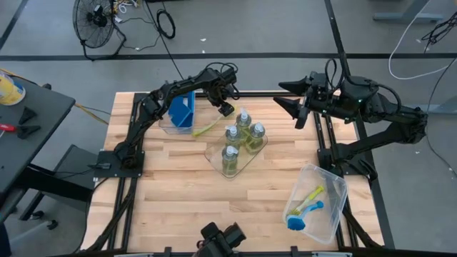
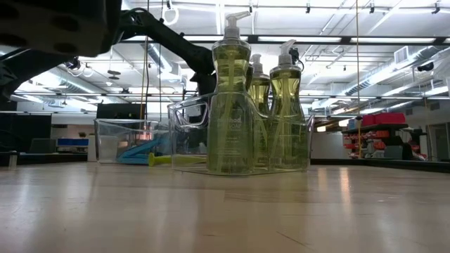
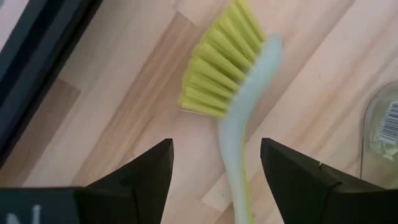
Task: Pick & Place Kitchen Sink Supplies
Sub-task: Put the yellow toilet brush into the transparent container
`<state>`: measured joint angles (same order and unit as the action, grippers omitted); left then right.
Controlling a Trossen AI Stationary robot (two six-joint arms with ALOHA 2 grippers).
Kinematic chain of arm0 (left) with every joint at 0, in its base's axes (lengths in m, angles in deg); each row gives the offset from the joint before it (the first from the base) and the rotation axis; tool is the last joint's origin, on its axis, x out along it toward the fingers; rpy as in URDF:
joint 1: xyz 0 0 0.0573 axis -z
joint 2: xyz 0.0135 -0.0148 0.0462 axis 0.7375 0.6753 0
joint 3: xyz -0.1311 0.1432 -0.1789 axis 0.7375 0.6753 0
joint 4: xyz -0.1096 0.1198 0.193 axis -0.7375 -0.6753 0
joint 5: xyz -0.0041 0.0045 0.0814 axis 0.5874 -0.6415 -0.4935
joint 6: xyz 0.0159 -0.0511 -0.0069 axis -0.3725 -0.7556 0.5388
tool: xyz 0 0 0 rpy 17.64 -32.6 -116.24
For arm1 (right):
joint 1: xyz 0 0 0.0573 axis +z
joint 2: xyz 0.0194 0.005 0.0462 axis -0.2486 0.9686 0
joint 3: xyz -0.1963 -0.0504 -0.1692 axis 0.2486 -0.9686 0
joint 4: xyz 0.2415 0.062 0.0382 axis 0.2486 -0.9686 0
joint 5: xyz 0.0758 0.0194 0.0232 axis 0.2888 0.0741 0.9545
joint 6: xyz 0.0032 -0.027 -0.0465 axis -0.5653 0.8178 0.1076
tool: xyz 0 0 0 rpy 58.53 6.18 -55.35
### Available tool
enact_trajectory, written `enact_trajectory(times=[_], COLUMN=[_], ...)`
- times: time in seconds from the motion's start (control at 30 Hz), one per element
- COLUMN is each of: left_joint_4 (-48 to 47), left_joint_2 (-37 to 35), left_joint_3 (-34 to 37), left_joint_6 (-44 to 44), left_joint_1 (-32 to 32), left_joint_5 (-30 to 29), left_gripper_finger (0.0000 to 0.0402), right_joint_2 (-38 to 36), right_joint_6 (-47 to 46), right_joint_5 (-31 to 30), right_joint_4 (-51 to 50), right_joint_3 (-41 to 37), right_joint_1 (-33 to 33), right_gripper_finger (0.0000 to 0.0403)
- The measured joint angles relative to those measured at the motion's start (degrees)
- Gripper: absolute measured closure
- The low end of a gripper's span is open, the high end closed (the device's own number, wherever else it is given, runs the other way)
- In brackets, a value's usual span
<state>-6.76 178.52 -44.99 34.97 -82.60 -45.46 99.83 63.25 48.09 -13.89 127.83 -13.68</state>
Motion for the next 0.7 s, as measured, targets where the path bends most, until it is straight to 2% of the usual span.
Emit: enact_trajectory(times=[0.2, 0.43, 0.7], left_joint_4=[0.9, 0.6, 2.7], left_joint_2=[0.7, 3.6, 3.7], left_joint_3=[0.0, 0.0, 0.0], left_joint_6=[-0.5, -1.2, -5.4], left_joint_1=[0.0, 1.3, 1.9], left_joint_5=[-0.7, 2.4, 5.2], left_gripper_finger=[0.0154, 0.0154, 0.0154], right_joint_2=[0.0, 0.0, 0.0], right_joint_6=[0.0, -0.2, -0.4], right_joint_5=[0.0, -0.3, -0.3], right_joint_4=[0.1, 0.5, 1.2], right_joint_3=[0.0, 0.0, 0.0], right_joint_1=[0.0, 0.0, 0.0], right_gripper_finger=[0.0117, 0.0117, 0.0117])
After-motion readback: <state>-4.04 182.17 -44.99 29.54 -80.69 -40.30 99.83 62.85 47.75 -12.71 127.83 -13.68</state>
